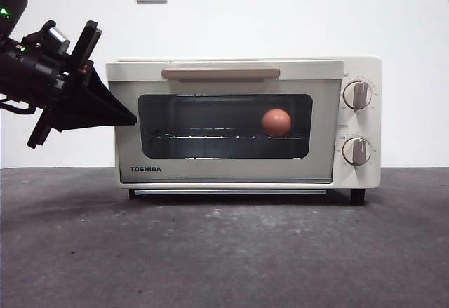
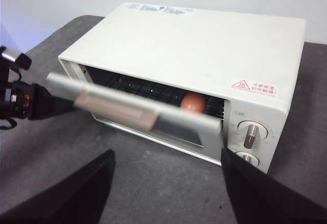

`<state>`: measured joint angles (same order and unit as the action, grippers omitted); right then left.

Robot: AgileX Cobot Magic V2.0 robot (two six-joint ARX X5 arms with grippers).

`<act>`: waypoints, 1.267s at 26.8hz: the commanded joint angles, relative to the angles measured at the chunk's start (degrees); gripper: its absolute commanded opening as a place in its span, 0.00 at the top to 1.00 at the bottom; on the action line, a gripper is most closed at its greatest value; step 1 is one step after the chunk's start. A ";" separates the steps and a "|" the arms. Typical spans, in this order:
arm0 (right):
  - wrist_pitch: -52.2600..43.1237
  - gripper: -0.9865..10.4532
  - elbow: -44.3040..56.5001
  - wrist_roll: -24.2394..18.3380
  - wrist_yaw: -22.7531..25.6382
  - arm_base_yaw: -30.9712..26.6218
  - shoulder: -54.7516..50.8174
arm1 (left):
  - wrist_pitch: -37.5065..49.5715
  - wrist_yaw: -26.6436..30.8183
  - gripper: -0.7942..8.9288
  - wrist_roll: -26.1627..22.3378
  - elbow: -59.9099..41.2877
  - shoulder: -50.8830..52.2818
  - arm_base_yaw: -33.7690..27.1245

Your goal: Eggoven

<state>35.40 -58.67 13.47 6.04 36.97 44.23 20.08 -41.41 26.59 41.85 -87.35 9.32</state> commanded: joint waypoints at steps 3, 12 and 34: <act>-0.11 0.62 -0.57 -0.44 0.09 0.42 0.24 | 0.00 0.52 0.91 1.11 1.20 0.87 0.02; 3.23 0.65 -0.48 -1.84 -0.09 0.42 0.24 | -15.23 7.17 0.91 -7.37 1.22 14.53 2.43; -22.97 0.91 27.19 -3.45 -7.19 0.39 -8.79 | -38.60 25.18 0.91 -13.68 1.22 40.24 11.23</act>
<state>13.58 -31.27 10.68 -1.28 36.97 35.22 -18.79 -16.40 14.02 41.95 -46.85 20.18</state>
